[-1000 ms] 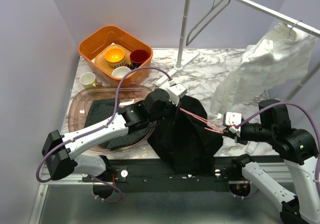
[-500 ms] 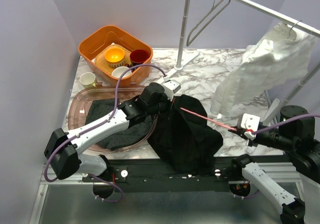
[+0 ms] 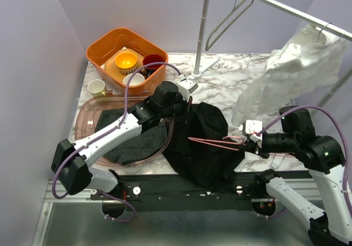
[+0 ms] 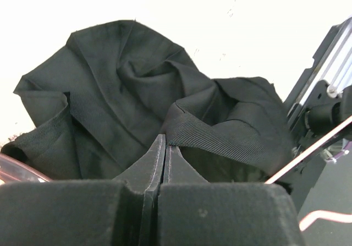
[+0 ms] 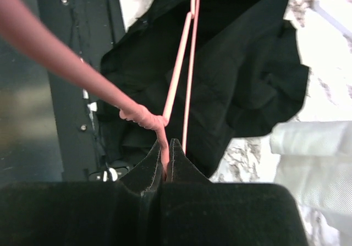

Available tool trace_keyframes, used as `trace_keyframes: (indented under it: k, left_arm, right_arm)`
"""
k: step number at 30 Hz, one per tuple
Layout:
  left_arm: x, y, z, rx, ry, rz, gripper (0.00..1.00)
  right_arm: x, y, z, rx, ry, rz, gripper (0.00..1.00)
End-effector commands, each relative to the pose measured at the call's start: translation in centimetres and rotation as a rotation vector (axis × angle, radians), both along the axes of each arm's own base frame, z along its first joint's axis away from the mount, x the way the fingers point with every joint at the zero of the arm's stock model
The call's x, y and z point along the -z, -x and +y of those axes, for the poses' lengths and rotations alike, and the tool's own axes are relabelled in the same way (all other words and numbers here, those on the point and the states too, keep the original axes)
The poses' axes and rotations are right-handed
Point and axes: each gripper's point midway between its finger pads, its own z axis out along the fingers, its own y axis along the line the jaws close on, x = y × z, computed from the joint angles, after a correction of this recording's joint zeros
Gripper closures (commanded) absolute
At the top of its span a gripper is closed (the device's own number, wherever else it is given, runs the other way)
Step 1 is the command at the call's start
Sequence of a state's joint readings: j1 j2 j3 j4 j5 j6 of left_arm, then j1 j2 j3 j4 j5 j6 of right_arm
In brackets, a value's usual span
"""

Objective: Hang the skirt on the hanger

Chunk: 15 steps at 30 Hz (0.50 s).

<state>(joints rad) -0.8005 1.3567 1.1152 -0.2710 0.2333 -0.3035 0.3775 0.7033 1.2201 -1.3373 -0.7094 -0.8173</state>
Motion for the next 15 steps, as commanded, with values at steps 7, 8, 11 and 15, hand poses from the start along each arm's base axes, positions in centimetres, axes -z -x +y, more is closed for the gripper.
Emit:
trace_keyframes:
  k: [7,8,11,15]
  left_arm:
    - [-3.9,-0.3,-0.4,0.044,0.015,-0.063,1.0]
    - [-4.1,-0.3,-0.4,0.046,0.018,-0.064,1.0]
    - [-5.3,0.2,-1.0,0.069,0.06,-0.053,1.0]
    - [-6.9,1.0,-2.3,0.1,0.155,-0.015,1.0]
  right_arm:
    - [2.9,-1.0,-2.3,0.195,0.107,0.091,0.99]
    - [2.9,-0.9,-2.4,0.198,0.108,0.09,1.0]
    - [3.7,-0.9,-1.9,0.175,0.1,0.127,0.99]
    - [2.8,-1.8,0.8,0.1,-0.013,0.143,0.99]
